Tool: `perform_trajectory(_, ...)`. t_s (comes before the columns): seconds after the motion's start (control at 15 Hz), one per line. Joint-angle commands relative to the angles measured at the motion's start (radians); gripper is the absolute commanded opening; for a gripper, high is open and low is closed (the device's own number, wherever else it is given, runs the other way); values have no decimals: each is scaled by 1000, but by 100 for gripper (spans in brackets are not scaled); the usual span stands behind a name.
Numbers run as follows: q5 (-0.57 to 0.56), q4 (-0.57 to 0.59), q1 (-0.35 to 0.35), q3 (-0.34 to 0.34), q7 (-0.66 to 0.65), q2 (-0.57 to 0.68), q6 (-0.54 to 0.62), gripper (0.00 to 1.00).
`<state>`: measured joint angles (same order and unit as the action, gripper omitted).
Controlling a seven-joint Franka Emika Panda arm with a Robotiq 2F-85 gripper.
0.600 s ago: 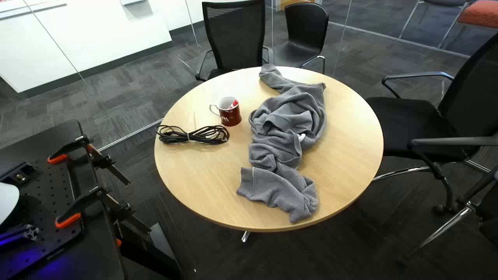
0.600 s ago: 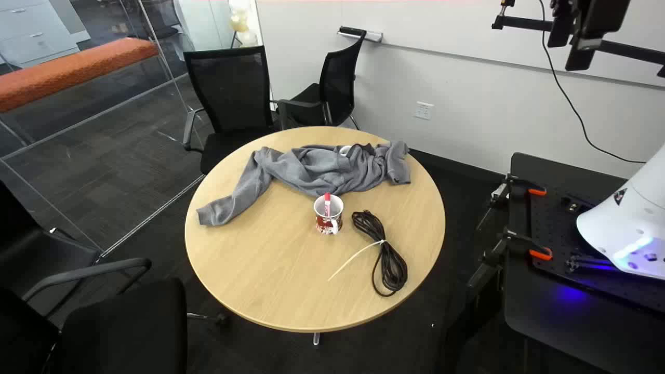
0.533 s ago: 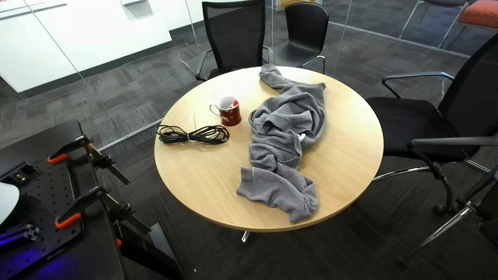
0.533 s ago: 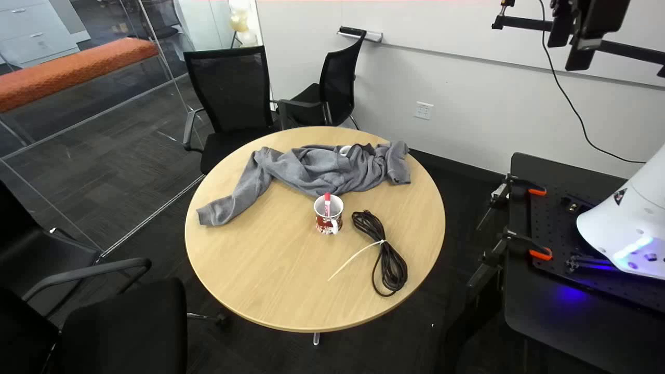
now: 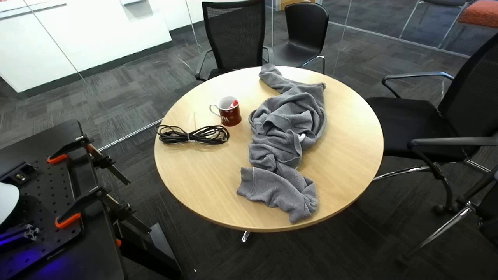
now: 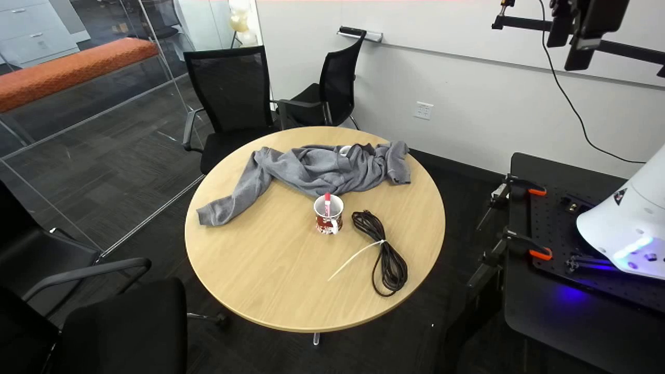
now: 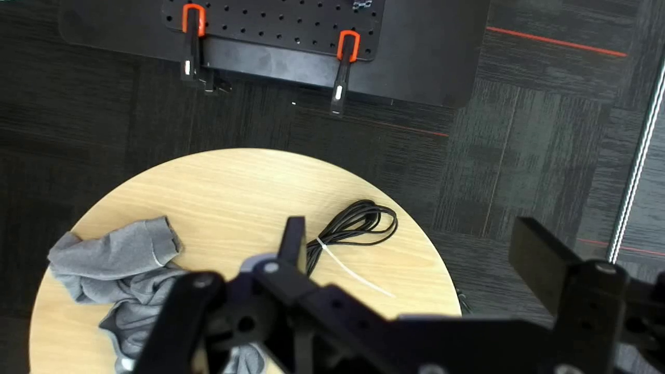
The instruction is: Pick up the pen from the mug cup and put it on the table.
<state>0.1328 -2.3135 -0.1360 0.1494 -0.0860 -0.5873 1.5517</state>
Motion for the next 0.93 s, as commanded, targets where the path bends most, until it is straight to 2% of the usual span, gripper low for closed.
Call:
perform_trajectory(0.0,2,8,10,4,-12,18,34,100)
perform_trajectory(0.33,4,17,32,-8,-28,75,142,100)
perform_trajectory(0.87,22,30,66,-45,-36,256,454,100)
